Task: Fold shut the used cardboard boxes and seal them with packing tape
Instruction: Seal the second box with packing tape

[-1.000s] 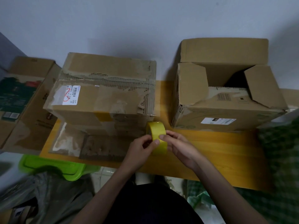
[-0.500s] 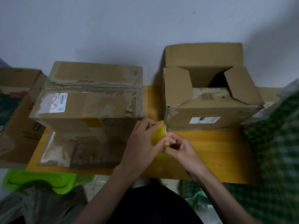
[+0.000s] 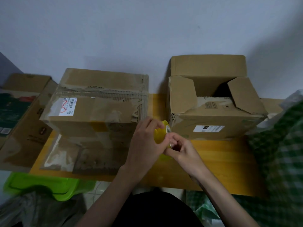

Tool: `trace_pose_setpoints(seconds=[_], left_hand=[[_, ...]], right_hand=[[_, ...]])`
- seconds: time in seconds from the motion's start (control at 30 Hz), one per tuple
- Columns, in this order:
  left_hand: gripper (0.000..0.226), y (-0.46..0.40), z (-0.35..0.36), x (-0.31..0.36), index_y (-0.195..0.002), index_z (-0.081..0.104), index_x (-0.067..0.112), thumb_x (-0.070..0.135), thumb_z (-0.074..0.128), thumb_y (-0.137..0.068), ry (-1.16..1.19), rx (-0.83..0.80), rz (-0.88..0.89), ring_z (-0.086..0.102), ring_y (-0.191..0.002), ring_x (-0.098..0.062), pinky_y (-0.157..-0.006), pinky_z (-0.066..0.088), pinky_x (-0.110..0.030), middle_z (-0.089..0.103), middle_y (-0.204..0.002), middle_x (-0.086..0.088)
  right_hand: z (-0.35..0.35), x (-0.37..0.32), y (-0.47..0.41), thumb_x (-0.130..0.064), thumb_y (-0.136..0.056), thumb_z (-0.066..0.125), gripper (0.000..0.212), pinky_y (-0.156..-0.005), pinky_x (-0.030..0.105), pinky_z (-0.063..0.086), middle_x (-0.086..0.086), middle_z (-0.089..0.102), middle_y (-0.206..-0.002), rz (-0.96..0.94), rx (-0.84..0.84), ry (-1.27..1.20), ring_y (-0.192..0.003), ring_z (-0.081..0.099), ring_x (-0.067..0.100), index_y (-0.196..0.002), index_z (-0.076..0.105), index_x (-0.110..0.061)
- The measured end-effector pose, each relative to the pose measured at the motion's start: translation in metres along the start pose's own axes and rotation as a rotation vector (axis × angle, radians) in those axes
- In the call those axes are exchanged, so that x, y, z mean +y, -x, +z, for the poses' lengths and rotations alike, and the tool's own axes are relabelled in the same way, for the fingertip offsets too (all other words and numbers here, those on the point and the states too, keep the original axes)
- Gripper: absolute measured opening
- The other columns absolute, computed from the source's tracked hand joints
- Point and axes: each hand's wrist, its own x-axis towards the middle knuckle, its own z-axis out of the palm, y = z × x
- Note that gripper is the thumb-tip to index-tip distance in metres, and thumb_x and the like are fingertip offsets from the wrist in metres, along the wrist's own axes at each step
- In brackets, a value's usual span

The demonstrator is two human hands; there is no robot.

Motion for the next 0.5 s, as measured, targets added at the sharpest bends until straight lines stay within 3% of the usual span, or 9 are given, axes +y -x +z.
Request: trace_pose_setpoints(seconds=[0.07,0.27,0.5], left_hand=[[0.024,0.0,-0.001,0.001,-0.097,0.061,0.02,0.037,0.063,-0.08,-0.018,0.022,0.004,0.048,-0.093,-0.006,-0.079,0.036,-0.014,0.054,-0.099,0.01],[0.021,0.0,-0.006,0.004,-0.095,0.06,0.018,0.032,0.065,-0.08,-0.029,0.106,0.036,0.045,-0.09,-0.006,-0.08,0.033,-0.013,0.054,-0.097,0.009],[0.019,0.002,-0.011,0.006,-0.097,0.057,0.017,0.027,0.062,-0.082,-0.071,0.108,0.058,0.05,-0.091,-0.013,-0.083,0.034,-0.017,0.053,-0.098,0.007]], right_hand=[[0.001,-0.003,0.0,-0.002,-0.083,0.069,0.015,-0.068,0.031,0.034,0.005,0.044,-0.079,-0.02,-0.014,0.025,-0.08,0.045,0.014,-0.088,0.055,-0.005],[0.004,-0.013,-0.001,0.013,-0.086,0.064,0.031,-0.066,0.014,0.042,-0.019,0.057,-0.069,-0.045,-0.038,0.059,-0.071,0.052,-0.002,-0.086,0.061,-0.018],[0.007,-0.021,-0.001,0.0,-0.091,0.068,0.015,-0.071,0.025,0.041,-0.01,0.051,-0.071,-0.058,-0.05,0.044,-0.074,0.05,0.006,-0.086,0.061,-0.012]])
